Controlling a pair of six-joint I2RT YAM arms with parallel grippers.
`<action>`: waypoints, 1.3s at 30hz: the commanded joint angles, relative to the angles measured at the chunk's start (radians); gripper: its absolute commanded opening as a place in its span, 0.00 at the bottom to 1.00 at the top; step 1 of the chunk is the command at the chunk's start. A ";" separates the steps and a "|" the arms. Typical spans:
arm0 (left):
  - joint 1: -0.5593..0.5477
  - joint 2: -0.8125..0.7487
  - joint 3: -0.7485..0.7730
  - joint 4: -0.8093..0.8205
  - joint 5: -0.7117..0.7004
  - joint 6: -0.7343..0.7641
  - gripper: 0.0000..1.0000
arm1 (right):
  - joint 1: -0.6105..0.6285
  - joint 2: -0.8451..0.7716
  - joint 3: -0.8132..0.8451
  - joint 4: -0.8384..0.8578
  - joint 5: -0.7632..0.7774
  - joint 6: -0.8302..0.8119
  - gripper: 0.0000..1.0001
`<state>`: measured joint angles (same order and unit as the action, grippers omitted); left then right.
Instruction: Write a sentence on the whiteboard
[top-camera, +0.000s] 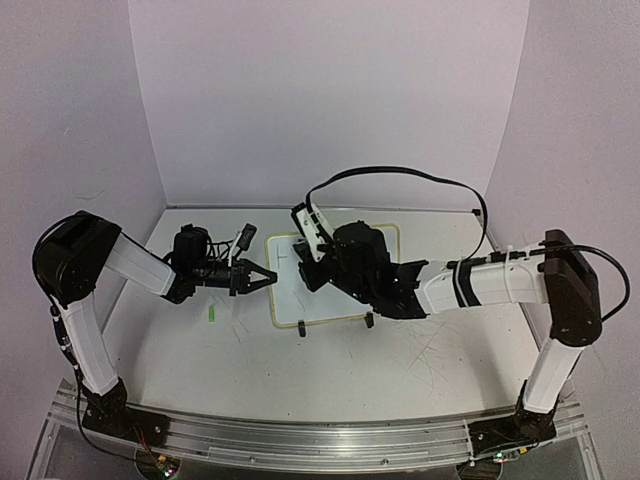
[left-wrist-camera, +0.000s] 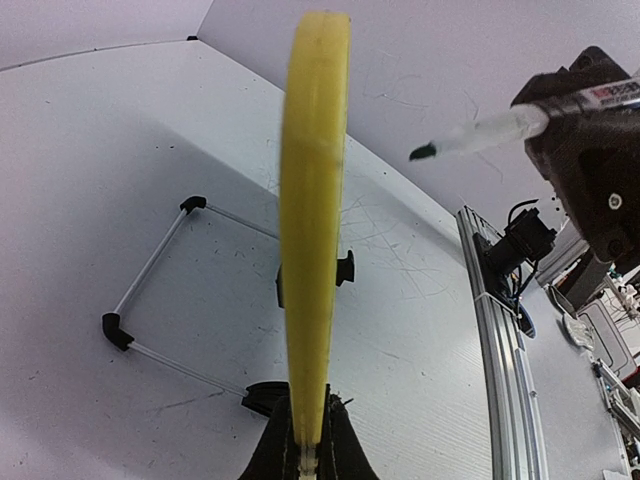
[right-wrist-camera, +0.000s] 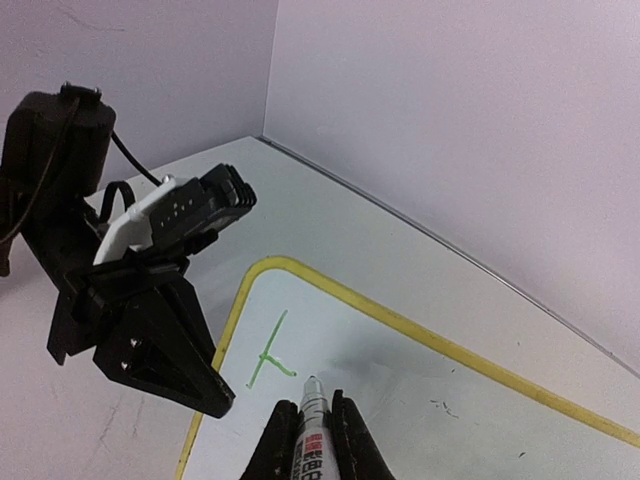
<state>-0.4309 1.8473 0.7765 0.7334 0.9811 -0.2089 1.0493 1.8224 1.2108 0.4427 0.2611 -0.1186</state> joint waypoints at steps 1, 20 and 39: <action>0.001 -0.015 -0.001 0.000 -0.034 0.023 0.00 | -0.003 0.010 0.055 0.038 -0.021 0.016 0.00; 0.001 -0.022 -0.004 -0.005 -0.040 0.030 0.00 | -0.022 0.075 0.127 0.008 -0.001 0.004 0.00; 0.001 -0.020 -0.001 -0.008 -0.038 0.031 0.00 | -0.023 0.098 0.132 -0.002 0.017 0.010 0.00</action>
<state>-0.4309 1.8473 0.7765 0.7330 0.9813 -0.2081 1.0298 1.9055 1.3071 0.4323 0.2503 -0.1158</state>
